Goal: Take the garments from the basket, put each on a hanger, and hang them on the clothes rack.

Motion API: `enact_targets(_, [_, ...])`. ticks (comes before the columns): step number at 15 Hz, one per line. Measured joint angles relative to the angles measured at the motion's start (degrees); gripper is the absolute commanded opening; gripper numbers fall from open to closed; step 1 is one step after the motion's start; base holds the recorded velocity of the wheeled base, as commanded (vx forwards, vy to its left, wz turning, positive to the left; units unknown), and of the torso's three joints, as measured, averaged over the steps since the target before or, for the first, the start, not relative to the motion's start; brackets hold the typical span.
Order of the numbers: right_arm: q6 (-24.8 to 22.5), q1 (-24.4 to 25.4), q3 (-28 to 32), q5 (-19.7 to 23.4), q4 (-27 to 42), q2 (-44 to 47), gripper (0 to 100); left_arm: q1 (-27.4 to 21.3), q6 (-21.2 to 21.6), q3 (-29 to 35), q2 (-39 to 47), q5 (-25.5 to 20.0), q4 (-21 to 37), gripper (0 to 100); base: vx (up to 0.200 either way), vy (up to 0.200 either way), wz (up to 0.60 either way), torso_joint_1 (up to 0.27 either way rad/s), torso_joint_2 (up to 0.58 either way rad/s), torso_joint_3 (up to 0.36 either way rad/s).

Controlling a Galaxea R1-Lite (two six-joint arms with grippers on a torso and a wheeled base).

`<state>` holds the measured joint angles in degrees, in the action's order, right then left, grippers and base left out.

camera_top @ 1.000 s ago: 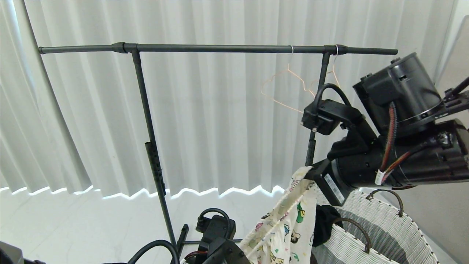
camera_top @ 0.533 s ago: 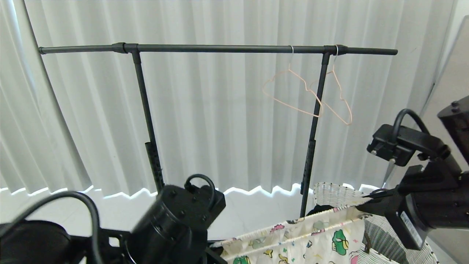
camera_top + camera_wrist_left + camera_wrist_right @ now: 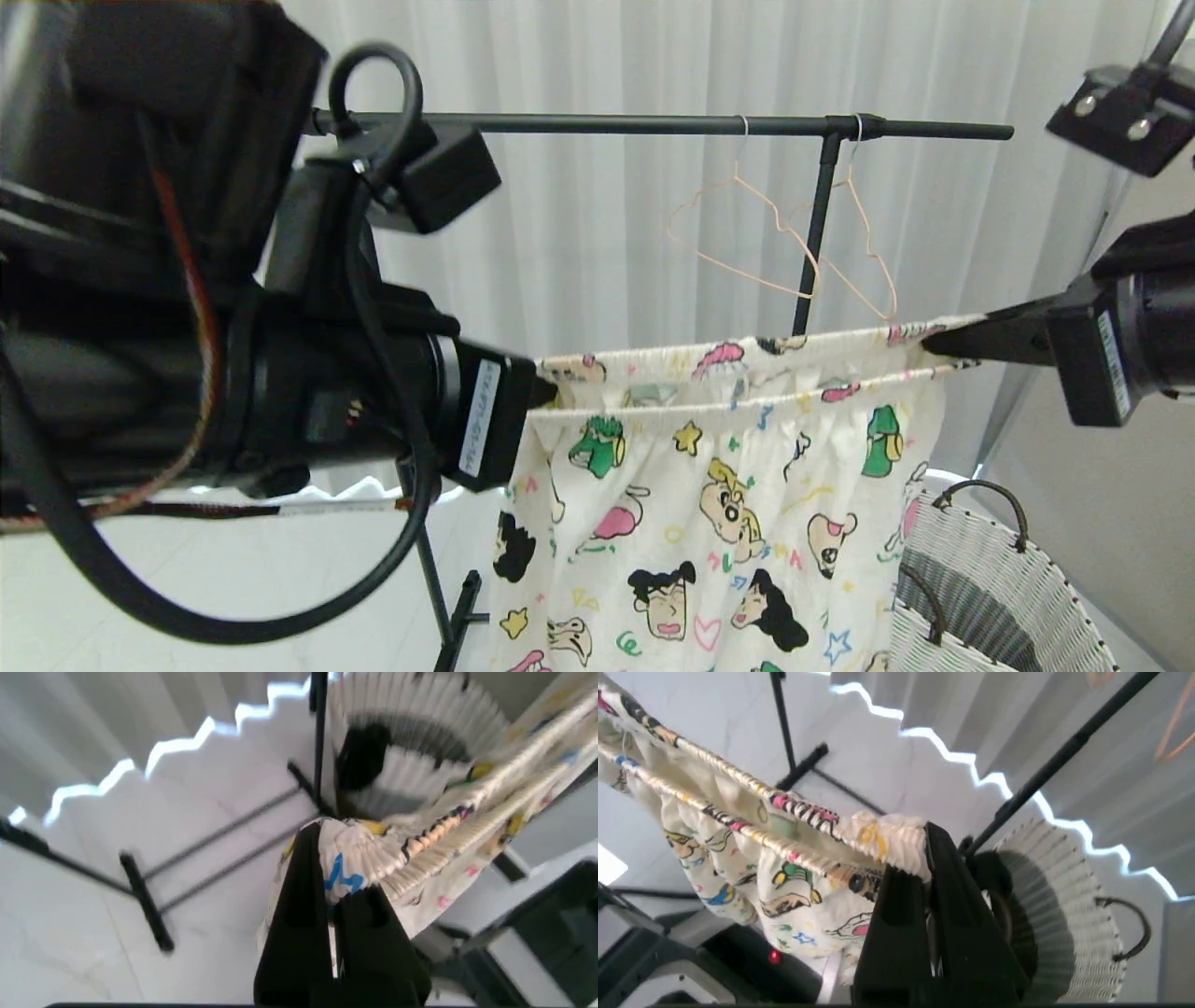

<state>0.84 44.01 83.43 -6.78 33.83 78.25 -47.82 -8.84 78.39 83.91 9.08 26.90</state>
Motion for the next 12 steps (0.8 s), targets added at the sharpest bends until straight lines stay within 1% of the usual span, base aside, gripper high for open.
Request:
enact_targets(2, [-1.9, -0.2, 5.9, 0.2, 3.4, 1.0, 0, 0.1, 2.1, 5.2, 0.6, 0.1, 0.9, 0, 0.000, 0.000, 0.00, 0.000, 0.00, 0.000])
enact_targets(3, [-2.3, -0.2, 7.4, 0.3, 3.7, 1.3, 0, 0.1, 2.5, 6.1, 0.8, 0.1, 0.9, 0, 0.000, 0.000, 0.00, 0.000, 0.00, 0.000])
enact_targets(5, [-2.5, -0.2, 8.4, 0.3, 4.7, 1.5, 0, 0.1, 4.7, 6.4, 1.1, 0.2, 0.9, 0, 0.000, 0.000, 0.00, 0.000, 0.00, 0.000])
enact_targets(6, [-2.4, -0.2, 8.5, 0.5, 6.7, 1.1, 0, 0.1, 8.1, 6.5, 1.1, 0.2, 0.9, 0, 0.000, 0.000, 0.00, 0.000, 0.00, 0.000])
enact_targets(7, [-2.3, -0.2, 8.5, 1.6, 9.4, 0.2, 0, 0.1, 11.3, 6.9, 1.2, 0.1, 0.6, 0, 0.000, 0.000, 0.00, 0.000, 0.00, 0.000])
enact_targets(8, [-2.2, -0.2, 8.5, 4.0, 12.3, -1.1, 0, 0.1, 12.6, 7.5, 1.5, 0.0, 0.3, 0, 0.000, 0.000, 0.00, 0.000, 0.00, 0.000])
enact_targets(9, [-2.2, -0.2, 8.3, 6.9, 14.7, -2.5, 0, 0.1, 12.9, 8.0, 2.0, 0.0, -0.2, 0, 0.000, 0.000, 0.00, 0.000, 0.00, 0.000])
enact_targets(10, [-2.2, 0.2, 8.0, 9.6, 17.2, -3.8, 0, 0.1, 13.0, 8.8, 2.9, -0.1, -1.9, 0, 0.000, 0.000, 0.00, 0.000, 0.00, 0.000])
enact_targets(11, [-2.2, 1.6, 7.6, 10.7, 18.2, -5.0, 0, 0.1, 13.1, 9.7, 4.2, -0.6, -4.6, 0, 0.000, 0.000, 0.00, 0.000, 0.00, 0.000])
enact_targets(12, [-2.1, 3.5, 7.0, 11.2, 18.8, -5.9, 0, 0.1, 13.2, 10.4, 5.3, -1.5, -6.0, 0, 0.000, 0.000, 0.00, 0.000, 0.00, 0.000])
